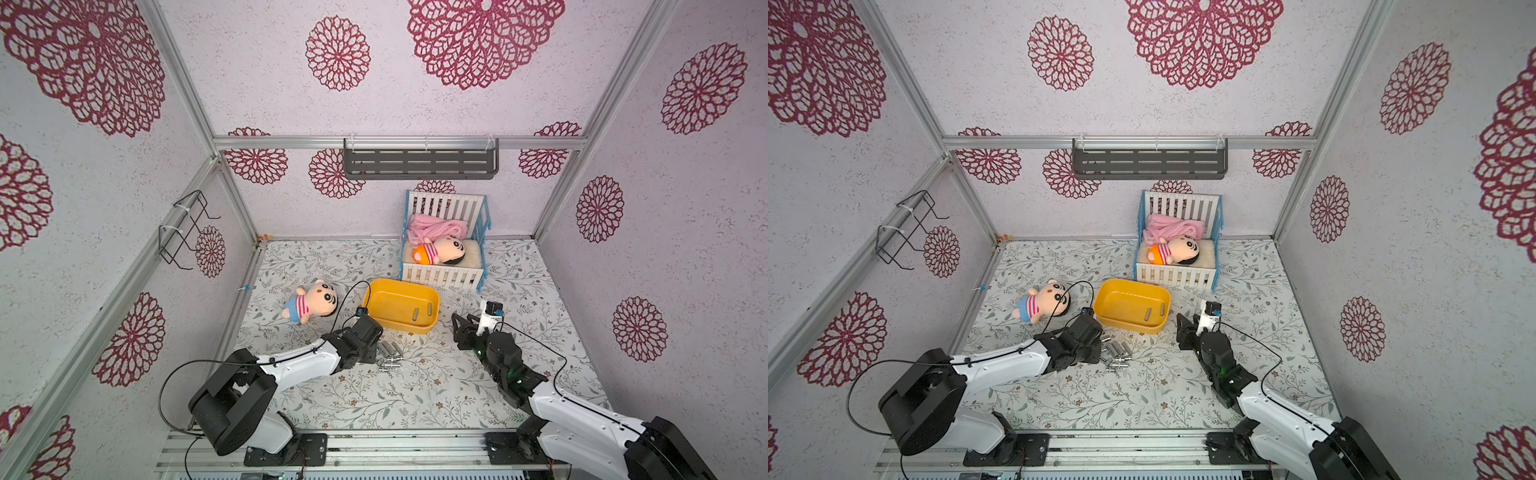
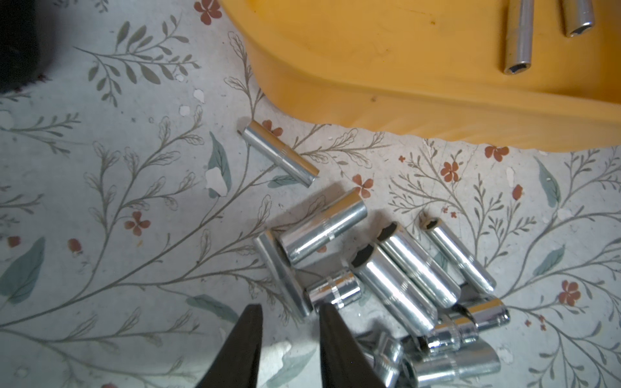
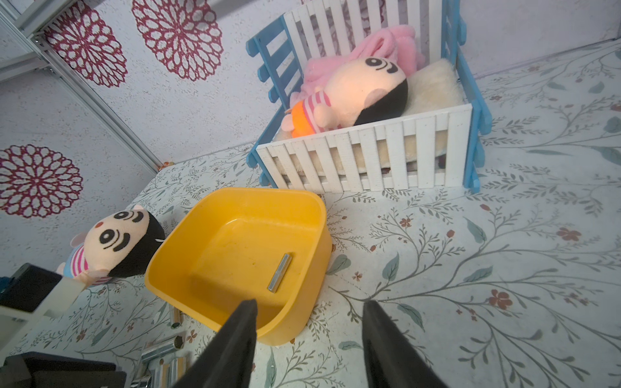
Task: Put the screws on the desktop into the storage box
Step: Pick up the screw from the center of the board.
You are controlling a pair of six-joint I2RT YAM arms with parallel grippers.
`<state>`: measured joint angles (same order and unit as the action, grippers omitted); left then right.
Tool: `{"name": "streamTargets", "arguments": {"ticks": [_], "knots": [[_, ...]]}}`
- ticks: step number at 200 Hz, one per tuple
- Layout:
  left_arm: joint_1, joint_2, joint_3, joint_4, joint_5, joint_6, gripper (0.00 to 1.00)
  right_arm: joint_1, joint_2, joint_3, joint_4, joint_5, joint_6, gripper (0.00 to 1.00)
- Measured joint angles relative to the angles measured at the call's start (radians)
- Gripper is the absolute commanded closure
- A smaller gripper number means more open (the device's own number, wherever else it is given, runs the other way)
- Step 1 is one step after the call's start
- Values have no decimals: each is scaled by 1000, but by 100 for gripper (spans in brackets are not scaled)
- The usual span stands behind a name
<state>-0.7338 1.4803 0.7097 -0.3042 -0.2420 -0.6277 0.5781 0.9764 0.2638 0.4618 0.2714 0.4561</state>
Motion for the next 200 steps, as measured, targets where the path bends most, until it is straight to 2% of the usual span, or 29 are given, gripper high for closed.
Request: {"name": "streamTargets", "arguments": {"ticks": [47, 200], "knots": [[26, 27, 8, 4, 9, 7, 70, 0, 8, 0, -1, -7, 0, 45], [28, 82, 30, -2, 21, 18, 72, 0, 19, 15, -8, -8, 0, 45]]}}
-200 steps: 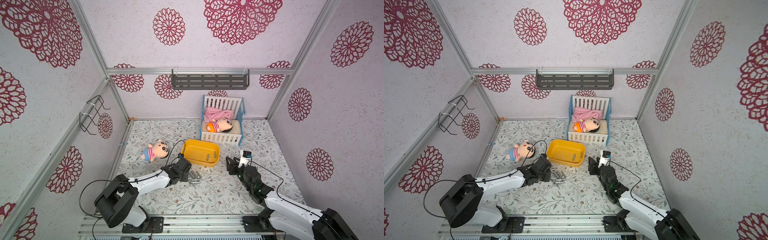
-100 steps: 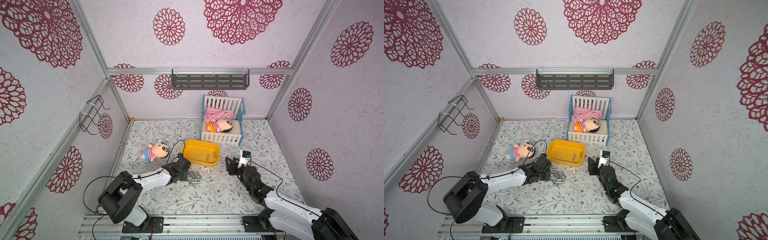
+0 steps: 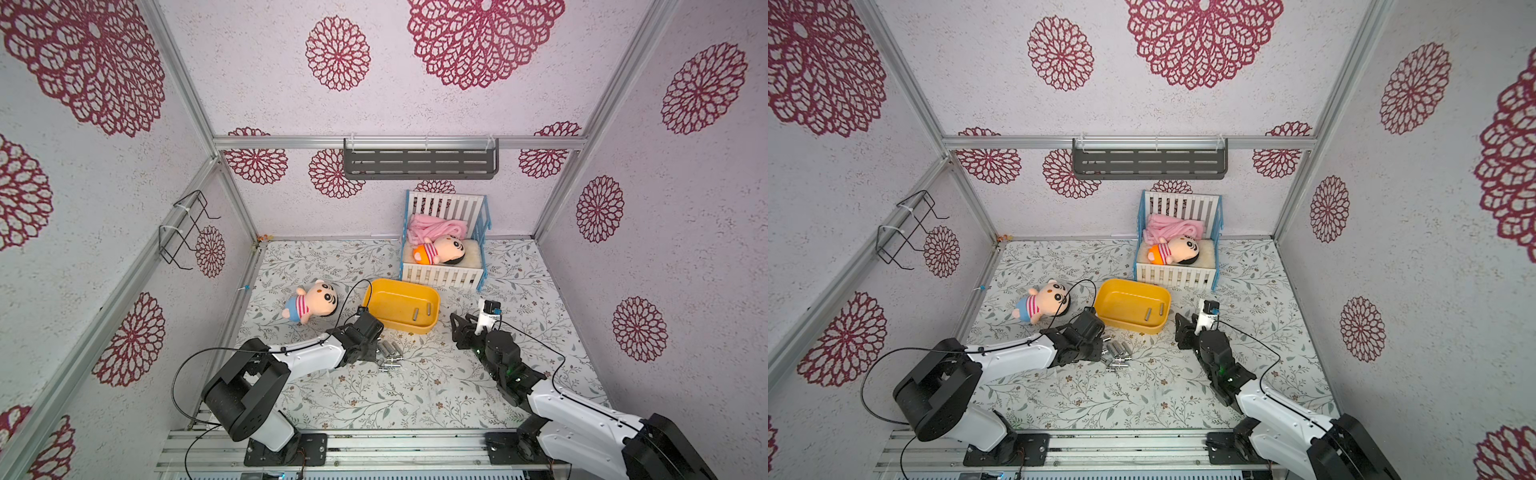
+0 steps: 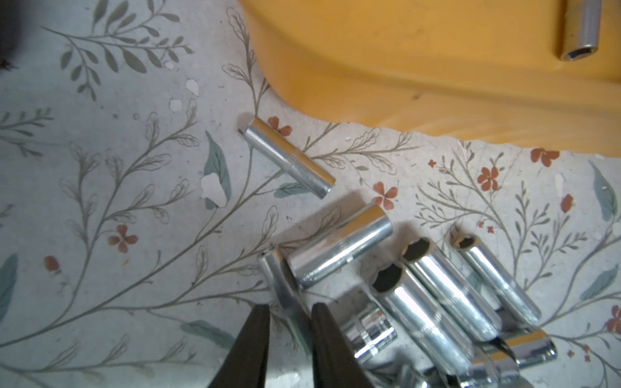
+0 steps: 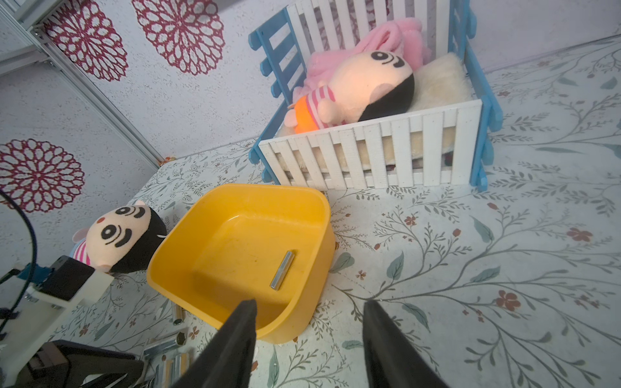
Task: Put the screws on the desktop into the storage box
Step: Pick up the screw from the center of the board.
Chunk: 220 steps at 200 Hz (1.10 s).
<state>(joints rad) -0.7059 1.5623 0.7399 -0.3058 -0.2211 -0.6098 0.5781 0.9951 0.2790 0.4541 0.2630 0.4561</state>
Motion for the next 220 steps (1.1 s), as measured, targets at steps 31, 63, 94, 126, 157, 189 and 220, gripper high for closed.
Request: {"name": "streamTargets", "arguments": {"ticks": [31, 63, 94, 126, 157, 189, 220], "knots": [[0, 22, 13, -10, -6, 0, 73, 0, 0, 0, 0, -1, 0, 45], [0, 32, 18, -14, -23, 0, 73, 0, 2, 0, 0, -3, 0, 45], [0, 53, 30, -21, -40, -1, 76, 0, 2, 0, 0, -7, 0, 44], [0, 72, 48, -22, -54, -1, 78, 0, 2, 0, 0, -7, 0, 44], [0, 74, 51, -27, -64, -1, 84, 0, 2, 0, 0, -7, 0, 44], [0, 72, 51, -37, -86, -4, 87, 0, 2, 0, -1, -7, 0, 44], [0, 31, 40, -77, -124, -12, 94, 0, 2, 0, -1, -6, 0, 44]]}}
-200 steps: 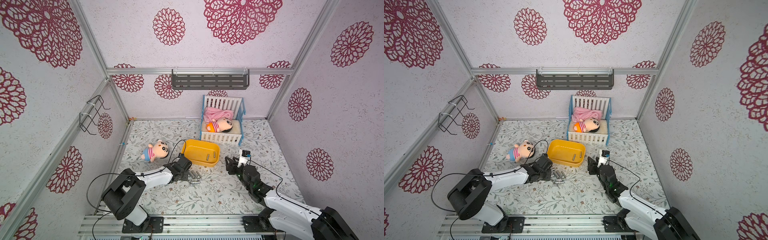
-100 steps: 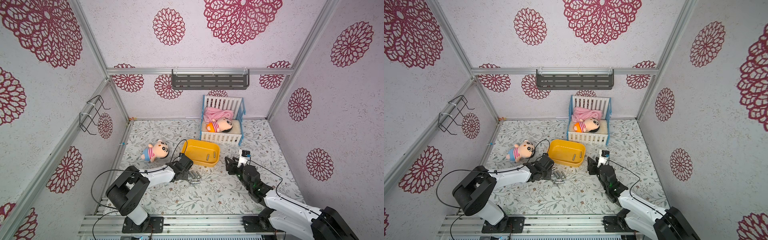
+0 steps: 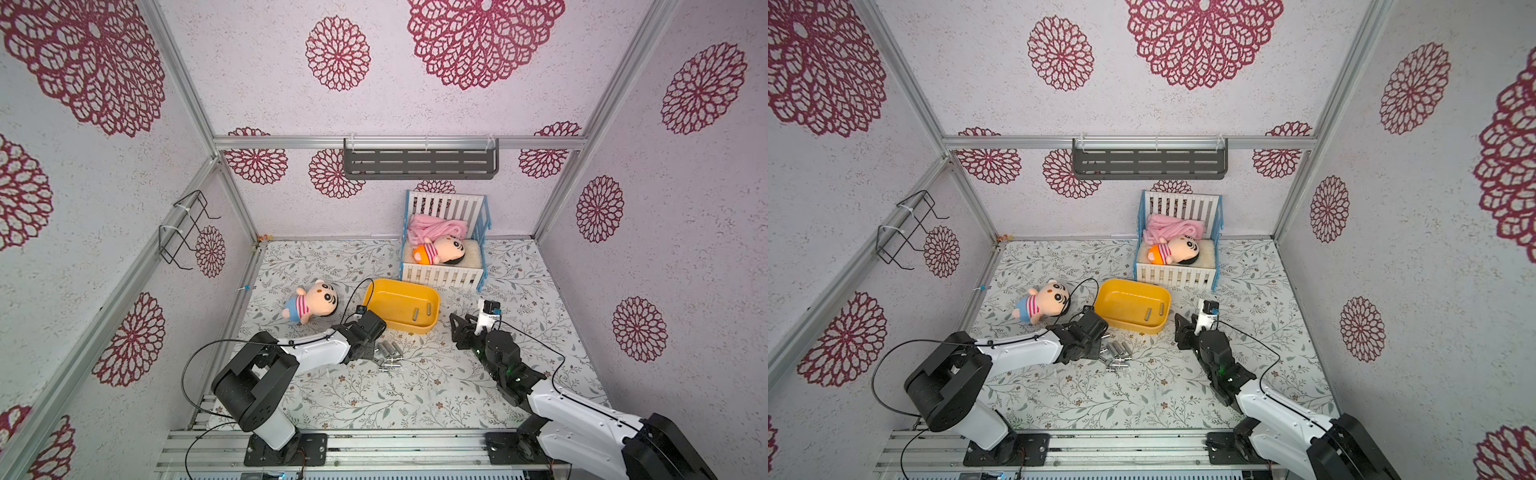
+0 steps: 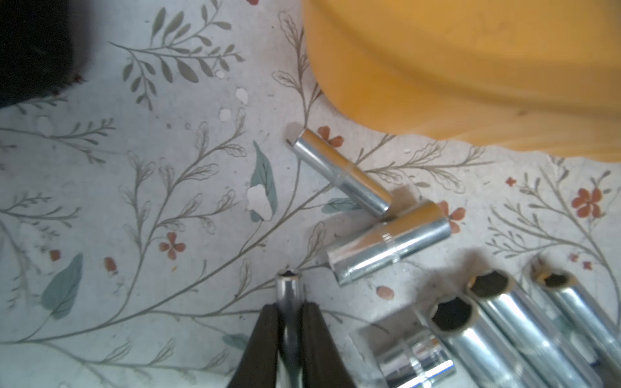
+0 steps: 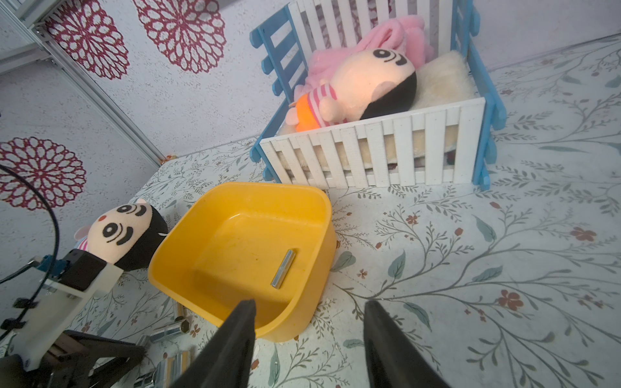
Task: Put the screws on the desktop into the storage box
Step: Pick up the screw from the center of the board, then place the screw in the storage box.
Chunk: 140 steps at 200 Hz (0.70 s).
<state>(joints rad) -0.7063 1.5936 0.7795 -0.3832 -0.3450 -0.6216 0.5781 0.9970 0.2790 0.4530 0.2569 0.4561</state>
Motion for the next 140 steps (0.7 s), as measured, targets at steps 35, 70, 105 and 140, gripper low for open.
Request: {"name": "streamTargets", "arguments": {"ticks": [35, 70, 105, 140], "knots": [[-15, -161, -36, -21, -71, 0, 100, 0, 0, 0, -8, 1, 0, 44], [-66, -345, -56, -22, -152, 4, 100, 0, 0, 0, -8, 2, 0, 44], [-71, -349, 13, -6, -135, 18, 100, 0, 0, 0, -8, 8, -1, 43], [-71, -146, 193, 47, -103, 49, 100, 0, 14, 3, -6, 43, -31, 42]]}}
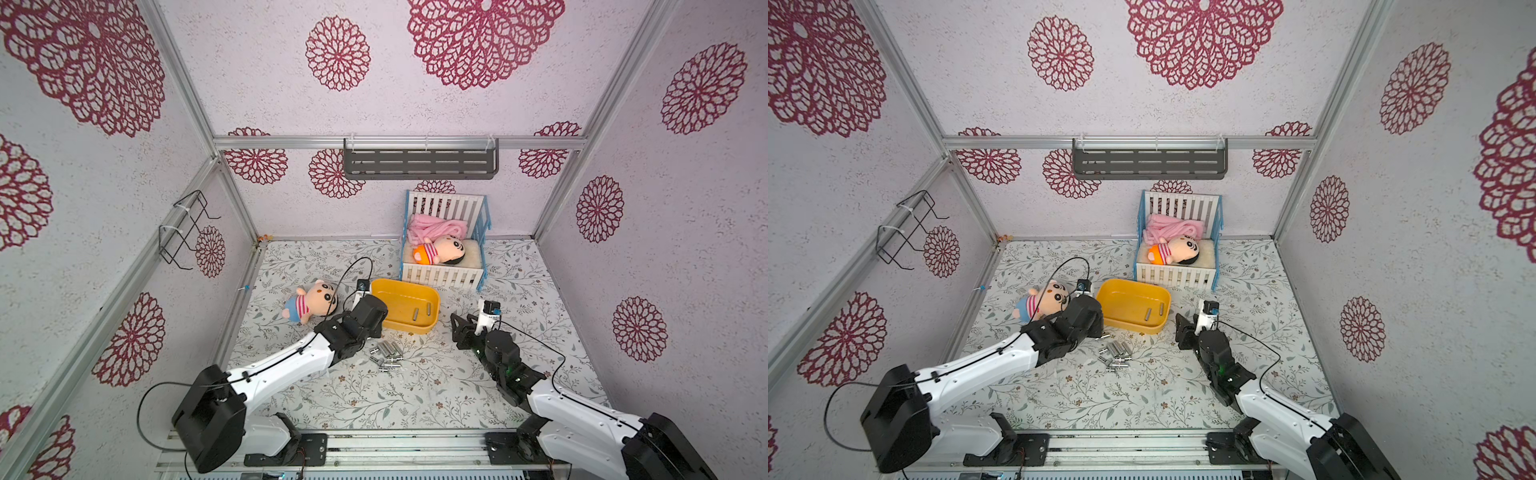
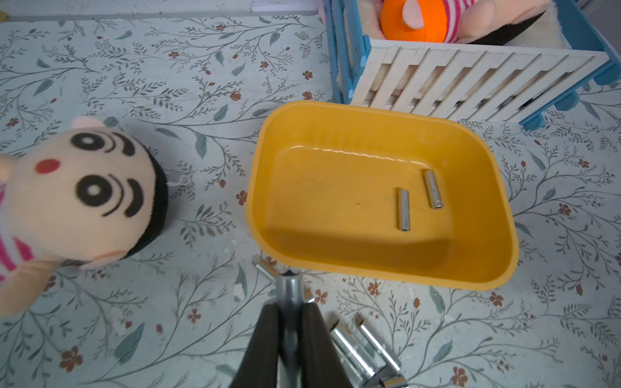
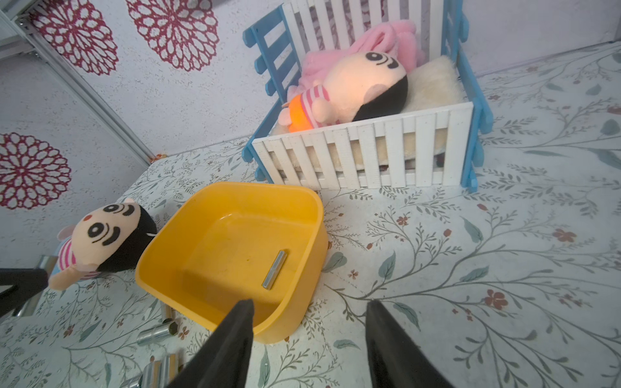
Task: Put the screws on the desktop into the storage box
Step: Place the screw in the storage box.
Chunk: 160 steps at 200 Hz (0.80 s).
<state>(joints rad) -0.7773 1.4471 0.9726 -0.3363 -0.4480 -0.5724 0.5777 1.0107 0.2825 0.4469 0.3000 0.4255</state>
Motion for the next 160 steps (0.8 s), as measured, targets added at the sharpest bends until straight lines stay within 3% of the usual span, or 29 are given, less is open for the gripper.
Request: {"name": "streamTargets", "arguments": {"ticks": [54, 76, 106, 160], "knots": [[4, 330, 242, 30, 46, 21, 89, -2, 69, 51, 0, -1, -24, 41], [10, 400, 287, 30, 47, 37, 74, -2, 69, 51, 0, -2, -26, 41], [17, 414, 305, 30, 47, 50, 54, -2, 69, 51, 0, -9, -30, 41], [19, 294, 246, 32, 69, 60, 37, -2, 69, 51, 0, -27, -34, 41]]}}
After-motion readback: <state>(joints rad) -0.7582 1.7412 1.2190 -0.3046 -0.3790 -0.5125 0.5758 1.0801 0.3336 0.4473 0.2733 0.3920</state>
